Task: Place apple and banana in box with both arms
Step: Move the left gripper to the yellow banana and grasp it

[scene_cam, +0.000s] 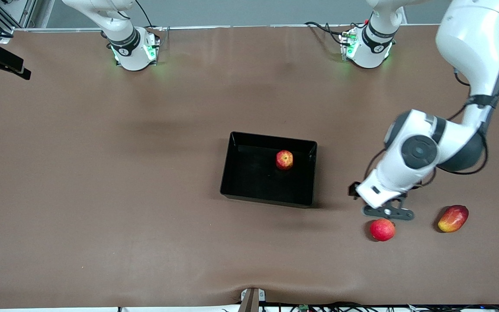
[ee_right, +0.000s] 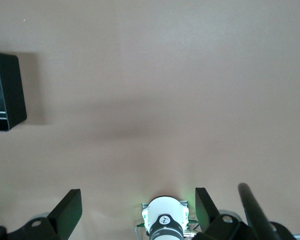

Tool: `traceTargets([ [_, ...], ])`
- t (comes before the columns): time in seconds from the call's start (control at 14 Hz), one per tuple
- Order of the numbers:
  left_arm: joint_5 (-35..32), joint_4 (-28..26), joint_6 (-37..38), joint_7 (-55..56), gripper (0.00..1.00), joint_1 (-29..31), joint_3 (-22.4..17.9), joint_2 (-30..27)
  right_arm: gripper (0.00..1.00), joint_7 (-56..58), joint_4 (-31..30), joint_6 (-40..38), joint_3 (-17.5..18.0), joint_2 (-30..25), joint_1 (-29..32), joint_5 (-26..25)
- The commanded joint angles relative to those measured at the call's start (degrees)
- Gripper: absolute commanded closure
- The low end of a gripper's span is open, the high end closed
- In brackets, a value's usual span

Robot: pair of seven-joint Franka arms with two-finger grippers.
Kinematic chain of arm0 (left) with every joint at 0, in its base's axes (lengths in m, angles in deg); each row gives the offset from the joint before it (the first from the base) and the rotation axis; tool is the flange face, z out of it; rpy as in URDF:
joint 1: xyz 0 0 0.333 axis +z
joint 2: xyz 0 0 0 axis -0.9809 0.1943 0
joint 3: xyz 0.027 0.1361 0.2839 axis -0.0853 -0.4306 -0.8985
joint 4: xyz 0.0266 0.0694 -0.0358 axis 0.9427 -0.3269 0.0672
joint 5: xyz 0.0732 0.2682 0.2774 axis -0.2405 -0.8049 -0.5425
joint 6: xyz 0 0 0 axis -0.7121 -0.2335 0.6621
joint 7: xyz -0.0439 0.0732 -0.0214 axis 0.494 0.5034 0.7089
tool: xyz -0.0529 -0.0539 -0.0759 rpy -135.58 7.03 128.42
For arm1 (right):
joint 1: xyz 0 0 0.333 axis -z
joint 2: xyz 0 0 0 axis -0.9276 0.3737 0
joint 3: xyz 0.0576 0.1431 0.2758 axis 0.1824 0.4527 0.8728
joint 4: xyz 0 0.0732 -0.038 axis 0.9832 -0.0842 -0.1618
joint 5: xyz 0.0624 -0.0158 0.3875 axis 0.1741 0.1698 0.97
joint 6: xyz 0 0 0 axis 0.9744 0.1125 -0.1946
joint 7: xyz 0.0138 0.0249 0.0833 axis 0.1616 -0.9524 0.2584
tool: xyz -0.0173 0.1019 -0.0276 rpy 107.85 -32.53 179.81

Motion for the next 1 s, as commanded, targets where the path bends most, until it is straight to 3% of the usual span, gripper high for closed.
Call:
traceTargets([
  [0.0, 0.3, -1.4, -1.8, -1.5, 0.0, 3.1, 0.6, 3.0, 0.0, 2.1, -1.6, 1.0, 0.5, -1.3, 0.4, -1.7],
  [0.5, 0.0, -9.1, -9.7, -1.4, 0.03, 8.0, 0.1, 6.1, 0.0, 2.2, -1.2, 1.3, 0.2, -1.0, 1.7, -2.5],
  [0.57, 0.0, -9.4, -9.7, -1.3, 0.17, 8.0, 0.1, 6.1, 0.0, 2.2, -1.2, 1.5, 0.2, -1.0, 1.6, -2.4],
  [0.93, -0.4, -9.7, -9.7, -1.0, 0.65, 8.0, -0.7, 7.3, 0.0, 2.2, -1.2, 1.5, 0.3, -1.0, 1.7, -2.4],
])
